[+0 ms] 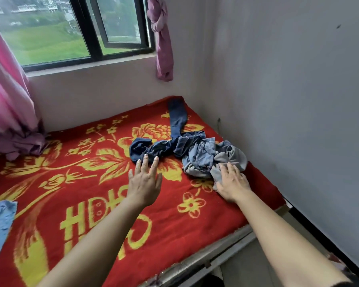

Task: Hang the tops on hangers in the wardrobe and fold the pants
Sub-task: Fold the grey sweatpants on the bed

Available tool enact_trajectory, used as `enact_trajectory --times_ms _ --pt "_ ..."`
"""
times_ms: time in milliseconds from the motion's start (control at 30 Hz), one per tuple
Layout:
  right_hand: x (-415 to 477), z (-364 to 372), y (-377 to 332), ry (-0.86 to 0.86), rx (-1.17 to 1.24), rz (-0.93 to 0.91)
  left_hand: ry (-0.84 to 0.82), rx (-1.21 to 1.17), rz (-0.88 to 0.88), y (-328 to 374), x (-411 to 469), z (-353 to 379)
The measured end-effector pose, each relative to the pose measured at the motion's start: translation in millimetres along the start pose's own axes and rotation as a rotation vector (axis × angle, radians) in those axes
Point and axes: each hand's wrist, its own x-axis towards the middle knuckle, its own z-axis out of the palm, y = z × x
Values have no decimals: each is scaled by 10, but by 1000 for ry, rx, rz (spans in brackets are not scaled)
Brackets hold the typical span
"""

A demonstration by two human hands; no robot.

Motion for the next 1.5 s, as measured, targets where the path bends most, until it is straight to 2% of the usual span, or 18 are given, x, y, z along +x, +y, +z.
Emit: enact_trajectory --times_ms 333,500,600,733,800,933,1033,1100,1133,1267,1333,1400,1500 --pt "2208 308 711 -203 57 -50 -151 6 -92 615 1926 893" --pt "2874 768 994 -296 148 18 -279 -9 -131 819 2331 1596" --pt "3178 1127 1140 -273 187 82 -352 -22 -106 846 2587 2115" --pt "3393 1709 1392 -158 237 236 -504 -56 -71 942 2686 2976" --pt "3379 2016 1515 -167 298 311 -574 -81 -52 969 2586 3403" --pt "3301 2540 1700 -175 257 292 -730 -93 -15 1021 2364 4125" --pt "3084 2892 1604 -158 335 276 -883 -138 -27 995 2264 4504" --pt "2800 3132 1438 -299 404 246 -876 -228 -77 983 2272 4597" --pt "2631 3236 1356 -396 442 231 -832 -315 -160 1006 2285 4588" --pt "2181 3447 1229 -644 506 160 -631 -759 -691 1177 2599 4353" --pt "2174 3429 1261 -724 531 105 -561 -977 -729 1304 2828 4259" --pt "2242 3339 1325 -785 643 146 -561 -1098 -704 1462 3015 4201" --pt "2356 3188 1425 -697 691 261 -494 -1060 -738 1670 3091 4272"
